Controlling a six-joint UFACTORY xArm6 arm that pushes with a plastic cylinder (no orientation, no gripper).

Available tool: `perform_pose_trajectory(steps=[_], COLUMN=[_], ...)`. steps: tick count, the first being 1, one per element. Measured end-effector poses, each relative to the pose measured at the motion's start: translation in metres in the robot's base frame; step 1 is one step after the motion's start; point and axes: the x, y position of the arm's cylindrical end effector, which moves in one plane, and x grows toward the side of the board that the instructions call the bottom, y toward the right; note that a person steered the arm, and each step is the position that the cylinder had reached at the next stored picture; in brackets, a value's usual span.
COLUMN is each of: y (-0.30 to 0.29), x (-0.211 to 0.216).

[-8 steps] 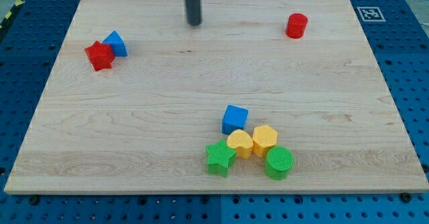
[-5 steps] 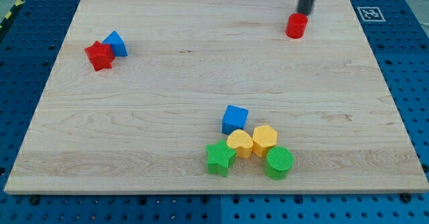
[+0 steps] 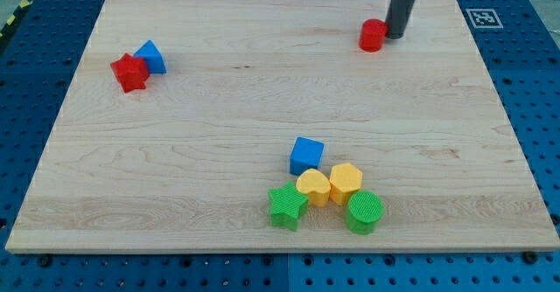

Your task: Push the red circle into the blue triangle

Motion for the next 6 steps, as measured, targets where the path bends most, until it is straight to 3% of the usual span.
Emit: perform_pose_trajectory(steps=[2,6], y=[-0.089,-0.301], x=[0.030,0.032])
